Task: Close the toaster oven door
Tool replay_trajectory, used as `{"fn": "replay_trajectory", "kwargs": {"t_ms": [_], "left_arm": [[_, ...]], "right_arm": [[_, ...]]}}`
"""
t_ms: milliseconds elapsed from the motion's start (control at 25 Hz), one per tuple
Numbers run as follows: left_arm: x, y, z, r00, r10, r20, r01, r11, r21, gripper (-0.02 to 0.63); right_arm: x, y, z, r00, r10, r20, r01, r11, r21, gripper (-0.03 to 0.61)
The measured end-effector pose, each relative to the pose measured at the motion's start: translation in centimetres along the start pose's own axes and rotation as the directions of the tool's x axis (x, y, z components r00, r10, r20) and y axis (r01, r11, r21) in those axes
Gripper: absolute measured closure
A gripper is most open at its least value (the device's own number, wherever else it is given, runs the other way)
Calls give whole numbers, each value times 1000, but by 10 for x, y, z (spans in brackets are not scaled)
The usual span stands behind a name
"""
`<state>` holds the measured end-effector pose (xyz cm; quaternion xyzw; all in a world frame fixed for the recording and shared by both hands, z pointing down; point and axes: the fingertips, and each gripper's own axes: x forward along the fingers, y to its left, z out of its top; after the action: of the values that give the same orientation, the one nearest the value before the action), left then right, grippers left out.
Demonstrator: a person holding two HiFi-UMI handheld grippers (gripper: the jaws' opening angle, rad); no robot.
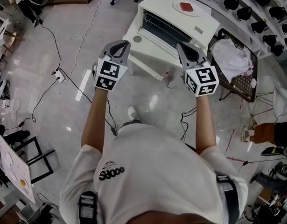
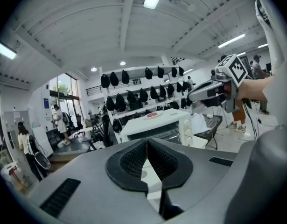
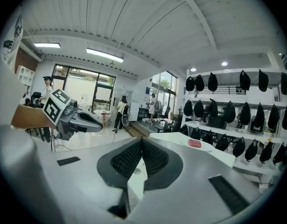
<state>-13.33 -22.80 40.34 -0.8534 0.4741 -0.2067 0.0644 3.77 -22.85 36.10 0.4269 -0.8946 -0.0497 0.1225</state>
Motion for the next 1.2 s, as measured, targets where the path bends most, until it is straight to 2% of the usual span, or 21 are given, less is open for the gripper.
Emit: {"fn": "replay_trajectory", "kwargs": {"t_ms": [80,240,400,480,520,720,880,1000,1200], "left_arm": [[12,10,-19,1000,-8,-23,7,999,-37,592],[41,14,-62,996,-49,-79,39,991,-128,591],[62,-3,-110,982,-115,-151,65,951,-303,579],[71,-11,-131,974,-117,-196,44,939,-340,509],[75,-14,-141,970,-109,-219,25,935,-354,502],[79,-40,-189,950,-107,-294,-47,880,-472,502],[81,-56,-224,938,-94,-333,-104,841,-531,502],[83,-72,-248,931,-105,-350,-103,844,-526,499],[101,-106,-275,916,-183,-358,-12,878,-479,486]], "right_arm": [[18,2,-8,1000,6,-18,-5,999,35,569],[39,10,-36,995,80,-60,-74,993,91,569],[54,10,-80,980,108,-170,-90,990,110,569],[63,6,-99,967,131,-219,-108,988,112,569],[67,4,-106,959,145,-242,-122,987,109,569],[71,14,-133,921,251,-297,-225,967,119,569],[69,16,-153,903,282,-325,-245,958,151,569],[68,21,-167,892,289,-348,-245,955,165,569],[61,24,-184,880,283,-383,-226,956,188,569]]}}
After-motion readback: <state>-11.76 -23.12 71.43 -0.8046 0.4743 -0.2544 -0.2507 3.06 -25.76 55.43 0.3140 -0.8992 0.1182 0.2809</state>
